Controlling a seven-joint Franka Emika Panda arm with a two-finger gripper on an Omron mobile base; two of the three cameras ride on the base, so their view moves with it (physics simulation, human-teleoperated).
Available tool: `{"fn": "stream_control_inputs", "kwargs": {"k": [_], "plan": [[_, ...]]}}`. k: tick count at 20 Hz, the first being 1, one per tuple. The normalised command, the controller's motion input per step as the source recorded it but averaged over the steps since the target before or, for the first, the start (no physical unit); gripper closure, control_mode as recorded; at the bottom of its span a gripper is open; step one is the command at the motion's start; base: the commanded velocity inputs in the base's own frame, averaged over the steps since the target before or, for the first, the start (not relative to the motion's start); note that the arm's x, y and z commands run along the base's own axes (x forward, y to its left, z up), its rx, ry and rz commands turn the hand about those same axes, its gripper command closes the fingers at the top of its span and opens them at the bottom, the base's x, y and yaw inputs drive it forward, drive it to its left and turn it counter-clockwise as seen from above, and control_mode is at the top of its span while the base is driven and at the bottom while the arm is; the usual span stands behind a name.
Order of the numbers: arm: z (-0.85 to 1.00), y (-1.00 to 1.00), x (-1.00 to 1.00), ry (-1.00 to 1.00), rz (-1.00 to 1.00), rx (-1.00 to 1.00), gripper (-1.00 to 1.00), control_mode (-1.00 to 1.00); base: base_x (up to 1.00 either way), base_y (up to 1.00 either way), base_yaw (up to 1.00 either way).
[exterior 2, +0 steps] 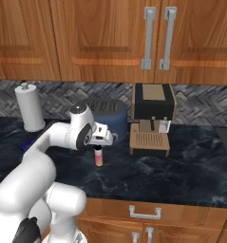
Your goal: Move the drinks to the dining counter.
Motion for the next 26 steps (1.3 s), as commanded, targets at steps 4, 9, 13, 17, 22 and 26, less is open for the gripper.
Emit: {"fn": "stream_control_inputs", "kwargs": {"k": [4, 9, 13, 17, 22, 26], "plan": [[-0.19, 0.00, 0.21, 0.00, 0.00, 0.00, -1.00, -1.00, 0.00, 0.00, 0.00], [-0.17, 0.00, 0.18, 0.00, 0.00, 0.00, -1.00, -1.00, 0.00, 0.00, 0.00], [-0.18, 0.00, 0.15, 0.00, 0.00, 0.00, -1.00, -1.00, 0.00, 0.00, 0.00], [-0.18, 0.00, 0.13, 0.00, 0.00, 0.00, -1.00, -1.00, 0.00, 0.00, 0.00], [-0.16, 0.00, 0.10, 0.00, 0.00, 0.00, -1.00, -1.00, 0.00, 0.00, 0.00], [-0.13, 0.00, 0.08, 0.00, 0.00, 0.00, -1.00, -1.00, 0.00, 0.00, 0.00]]}}
